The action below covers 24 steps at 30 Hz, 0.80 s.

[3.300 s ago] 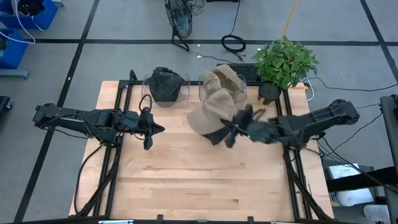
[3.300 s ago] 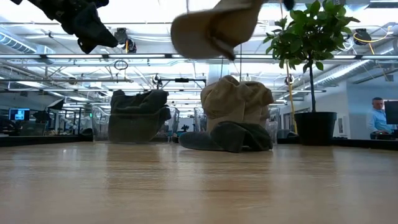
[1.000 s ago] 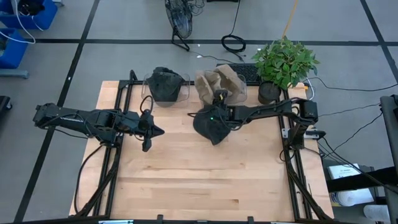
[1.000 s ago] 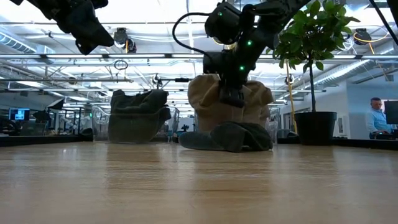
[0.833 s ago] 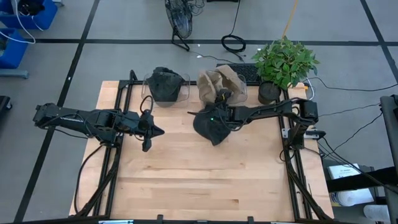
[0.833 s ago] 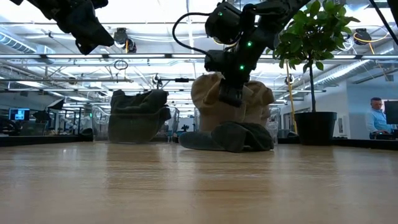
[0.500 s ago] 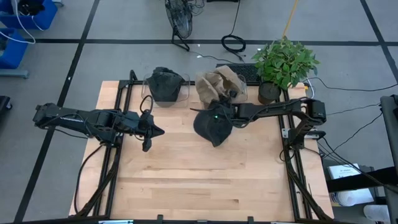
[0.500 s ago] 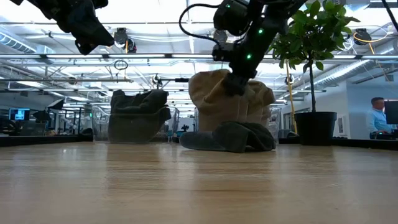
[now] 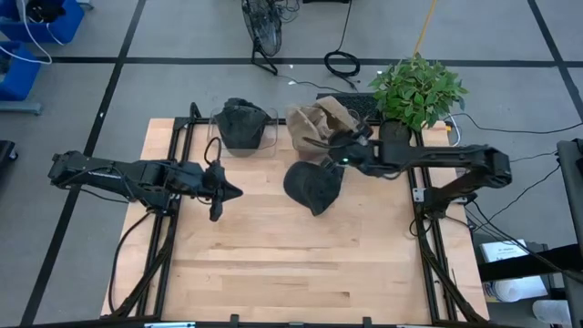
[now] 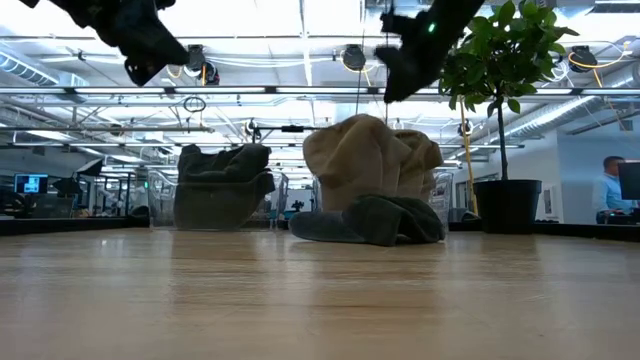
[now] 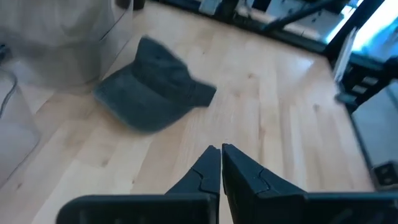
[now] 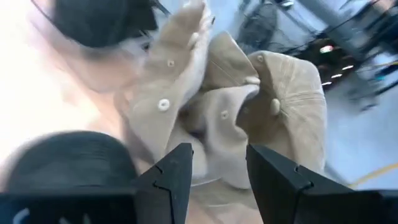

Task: Pick & Place hat
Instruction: Put the brown cap into the right transparent bin, then put the black cap into the left transparent bin

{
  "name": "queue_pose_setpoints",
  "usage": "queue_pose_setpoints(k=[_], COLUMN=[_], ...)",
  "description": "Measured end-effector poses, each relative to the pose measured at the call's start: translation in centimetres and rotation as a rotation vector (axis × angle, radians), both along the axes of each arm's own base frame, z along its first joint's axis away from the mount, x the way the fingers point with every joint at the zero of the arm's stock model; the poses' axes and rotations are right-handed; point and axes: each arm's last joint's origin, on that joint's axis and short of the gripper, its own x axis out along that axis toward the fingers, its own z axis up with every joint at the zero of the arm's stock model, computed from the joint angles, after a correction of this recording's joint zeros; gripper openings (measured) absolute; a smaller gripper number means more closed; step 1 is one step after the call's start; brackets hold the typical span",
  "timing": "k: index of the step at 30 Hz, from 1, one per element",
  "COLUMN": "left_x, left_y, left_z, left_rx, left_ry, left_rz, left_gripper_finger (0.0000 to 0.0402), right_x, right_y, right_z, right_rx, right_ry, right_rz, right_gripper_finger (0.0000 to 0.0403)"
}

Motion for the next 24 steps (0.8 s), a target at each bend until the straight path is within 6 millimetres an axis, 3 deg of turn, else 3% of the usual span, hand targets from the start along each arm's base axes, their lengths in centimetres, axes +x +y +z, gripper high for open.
queue_pose_setpoints(k=[4, 7, 13, 17, 24], left_x=[0.4, 0.6, 2.9, 5.0, 8.7], left_y=[-0.1, 0.0, -0.2, -0.5, -0.6], left_z=[0.8, 1.4, 0.8, -0.1, -1.2], left_rx=[-0.01, 0.012, 0.059, 0.058, 0.014], left_ry=[-0.088, -0.154, -0.17, -0.088, -0.011], left_rz=[-0.005, -0.007, -0.025, -0.06, -0.143], left_gripper_finger=[0.0021, 0.0021, 0.0021, 0.0021, 0.0046], right_x=[-2.1, -3.1, -4.2, -5.4, -7.0], right_y=[1.2, 2.6, 5.9, 7.5, 9.4], right_z=[1.7, 1.7, -1.9, -5.0, -8.5], right_rx=[0.189, 0.335, 0.457, 0.53, 0.631], right_ry=[-0.124, -0.178, -0.149, -0.136, -0.258], right_rz=[0.046, 0.078, 0.104, 0.058, 0.057], right_gripper_finger=[0.0134, 0.0123, 0.0057, 0.001, 0.0017])
